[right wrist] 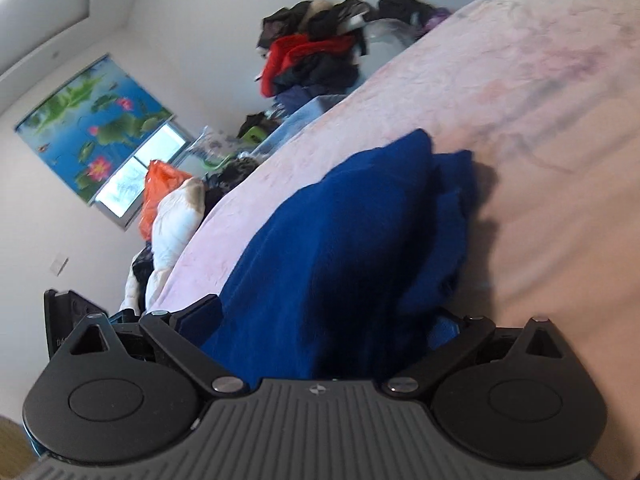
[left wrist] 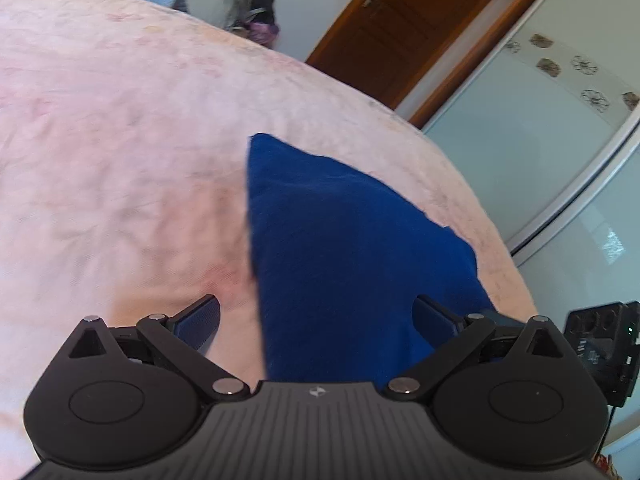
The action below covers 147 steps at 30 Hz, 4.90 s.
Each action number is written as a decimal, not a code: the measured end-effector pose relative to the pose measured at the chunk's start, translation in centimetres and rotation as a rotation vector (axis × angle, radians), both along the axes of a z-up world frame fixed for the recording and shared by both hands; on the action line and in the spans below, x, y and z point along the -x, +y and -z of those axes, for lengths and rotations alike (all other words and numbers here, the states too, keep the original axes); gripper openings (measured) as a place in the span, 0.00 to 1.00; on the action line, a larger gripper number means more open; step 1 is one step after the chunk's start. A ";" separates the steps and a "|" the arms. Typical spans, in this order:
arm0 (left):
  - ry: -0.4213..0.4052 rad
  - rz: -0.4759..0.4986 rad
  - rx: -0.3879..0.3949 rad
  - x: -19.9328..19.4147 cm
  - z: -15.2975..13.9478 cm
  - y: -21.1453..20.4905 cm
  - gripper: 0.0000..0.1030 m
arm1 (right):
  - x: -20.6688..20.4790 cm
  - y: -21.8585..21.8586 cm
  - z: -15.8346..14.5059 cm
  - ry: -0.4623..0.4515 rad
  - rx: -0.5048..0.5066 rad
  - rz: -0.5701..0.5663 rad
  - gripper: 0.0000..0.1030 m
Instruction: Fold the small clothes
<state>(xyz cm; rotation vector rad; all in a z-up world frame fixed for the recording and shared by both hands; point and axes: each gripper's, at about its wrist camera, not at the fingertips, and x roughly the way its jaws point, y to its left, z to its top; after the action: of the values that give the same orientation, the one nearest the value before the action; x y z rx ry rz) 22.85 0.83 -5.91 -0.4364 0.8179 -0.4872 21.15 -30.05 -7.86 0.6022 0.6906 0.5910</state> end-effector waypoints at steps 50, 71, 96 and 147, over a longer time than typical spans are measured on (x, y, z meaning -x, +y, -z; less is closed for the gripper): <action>-0.163 -0.153 -0.652 17.3 -2.0 -3.1 0.80 | 17.8 8.2 -6.2 -0.074 0.426 0.126 0.93; -0.086 -0.244 -0.597 20.4 -0.3 -2.2 0.83 | 19.7 13.1 -3.2 -0.041 0.613 0.206 1.00; -0.144 -0.311 -0.597 21.5 1.0 -0.8 1.00 | 19.6 13.9 -0.9 -0.095 0.728 0.207 1.00; -0.155 -0.258 -0.633 24.1 -2.5 -1.8 1.00 | 21.6 12.6 -4.3 -0.024 0.635 0.247 1.00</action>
<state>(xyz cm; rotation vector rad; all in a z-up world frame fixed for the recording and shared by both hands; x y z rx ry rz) -1.20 -0.99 -3.40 0.0839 0.7087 -0.0072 -0.46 -17.44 -3.55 0.0824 0.7211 0.1279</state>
